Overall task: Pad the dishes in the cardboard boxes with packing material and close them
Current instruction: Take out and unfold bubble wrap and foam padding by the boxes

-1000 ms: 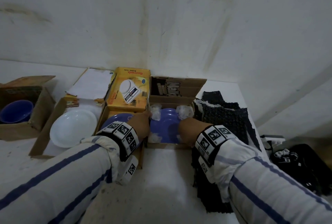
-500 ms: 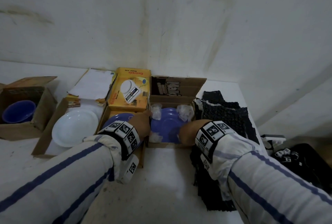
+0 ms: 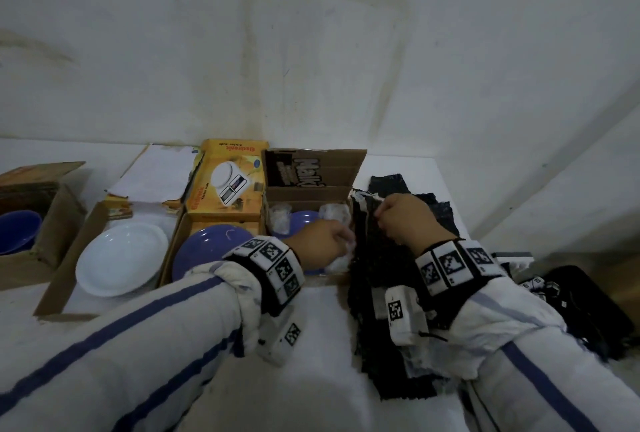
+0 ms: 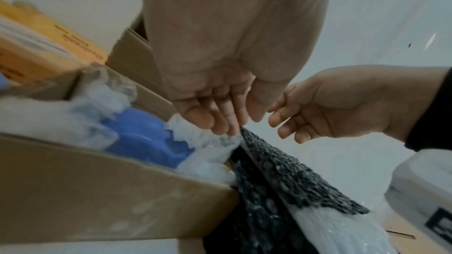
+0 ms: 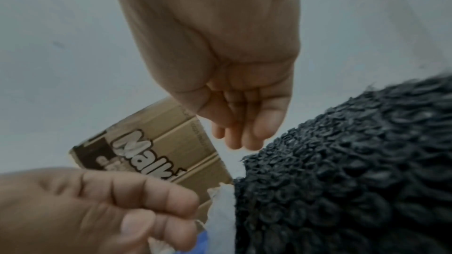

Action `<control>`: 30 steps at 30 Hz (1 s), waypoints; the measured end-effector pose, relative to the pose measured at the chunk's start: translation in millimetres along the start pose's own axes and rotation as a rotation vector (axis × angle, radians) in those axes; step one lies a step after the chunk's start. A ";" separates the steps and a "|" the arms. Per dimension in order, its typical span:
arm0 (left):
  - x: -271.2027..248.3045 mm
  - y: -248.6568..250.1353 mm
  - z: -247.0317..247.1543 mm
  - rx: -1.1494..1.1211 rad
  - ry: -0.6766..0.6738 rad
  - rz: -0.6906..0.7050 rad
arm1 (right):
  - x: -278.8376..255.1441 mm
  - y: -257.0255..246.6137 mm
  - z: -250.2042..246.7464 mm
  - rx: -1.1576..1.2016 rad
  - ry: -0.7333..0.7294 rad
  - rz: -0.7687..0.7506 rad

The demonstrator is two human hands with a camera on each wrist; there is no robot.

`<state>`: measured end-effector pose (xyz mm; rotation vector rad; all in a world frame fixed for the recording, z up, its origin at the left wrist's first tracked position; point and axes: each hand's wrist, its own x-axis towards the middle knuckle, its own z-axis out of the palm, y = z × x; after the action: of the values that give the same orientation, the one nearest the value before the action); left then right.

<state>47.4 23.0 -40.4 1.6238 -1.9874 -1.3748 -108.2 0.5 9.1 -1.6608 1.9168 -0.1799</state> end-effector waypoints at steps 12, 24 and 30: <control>19.4 26.3 50.5 -0.272 0.194 -0.158 | -6.5 27.9 22.8 0.128 0.018 0.058; -5.1 22.3 3.2 -0.599 0.449 -0.048 | -9.1 11.8 17.7 0.272 0.009 -0.252; -16.2 -7.6 -20.2 -0.854 0.518 -0.025 | -3.2 -13.0 36.3 -0.078 0.030 -0.335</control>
<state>71.7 27.0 -29.5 1.3694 -0.8933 -1.3437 -78.5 10.5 -13.4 -2.0357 1.6727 -0.2652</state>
